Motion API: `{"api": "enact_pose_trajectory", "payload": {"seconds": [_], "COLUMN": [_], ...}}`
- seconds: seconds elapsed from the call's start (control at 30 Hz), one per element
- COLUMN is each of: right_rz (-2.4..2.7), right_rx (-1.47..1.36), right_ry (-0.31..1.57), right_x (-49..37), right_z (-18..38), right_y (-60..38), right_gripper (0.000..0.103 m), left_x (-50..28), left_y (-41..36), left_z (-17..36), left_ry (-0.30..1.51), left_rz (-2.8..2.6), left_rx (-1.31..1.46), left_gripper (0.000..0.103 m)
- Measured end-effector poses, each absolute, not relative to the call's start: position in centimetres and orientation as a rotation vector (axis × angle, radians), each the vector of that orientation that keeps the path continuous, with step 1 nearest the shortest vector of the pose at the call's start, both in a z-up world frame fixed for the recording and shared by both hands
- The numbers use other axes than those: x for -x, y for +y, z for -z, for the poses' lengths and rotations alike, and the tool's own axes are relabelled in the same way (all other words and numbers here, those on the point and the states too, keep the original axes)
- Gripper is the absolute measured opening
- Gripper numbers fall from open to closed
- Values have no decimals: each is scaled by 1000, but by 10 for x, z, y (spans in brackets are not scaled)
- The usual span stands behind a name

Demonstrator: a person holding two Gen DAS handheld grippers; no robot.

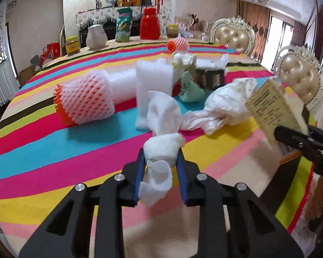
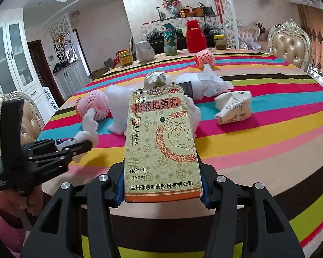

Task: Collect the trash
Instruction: 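Grasp the tan medicine box with the right tool while the left tool grasps a white tissue, then carry both items to the pink bin and open both tools to drop them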

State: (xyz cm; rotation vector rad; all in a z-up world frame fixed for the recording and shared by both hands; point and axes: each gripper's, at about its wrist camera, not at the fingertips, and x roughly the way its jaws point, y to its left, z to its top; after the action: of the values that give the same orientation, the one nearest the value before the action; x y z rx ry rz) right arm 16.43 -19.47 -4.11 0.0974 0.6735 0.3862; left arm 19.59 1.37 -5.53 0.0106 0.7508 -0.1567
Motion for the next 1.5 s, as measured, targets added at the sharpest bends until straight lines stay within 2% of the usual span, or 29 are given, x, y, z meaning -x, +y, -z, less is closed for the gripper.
{"api": "enact_pose_trajectory", "payload": {"seconds": [0.27,0.7,1.5], "right_rz": [-315,-123,498], "right_rx": [-118,-140,-291], "right_ry": [617,508,382], "right_x": [-148,-107,59], "right_z": [34,23,37], "right_y": [-224,-294,-507], "right_gripper": [50,50,50], "left_x": [-174,-170,-129], "left_y": [-24,-105,-387], "left_z": [37,19,17], "left_ry": [635,550,481], "left_rz": [233,405,987], "left_rx": [-22,-19,-174], "left_gripper": [27,28,28]}}
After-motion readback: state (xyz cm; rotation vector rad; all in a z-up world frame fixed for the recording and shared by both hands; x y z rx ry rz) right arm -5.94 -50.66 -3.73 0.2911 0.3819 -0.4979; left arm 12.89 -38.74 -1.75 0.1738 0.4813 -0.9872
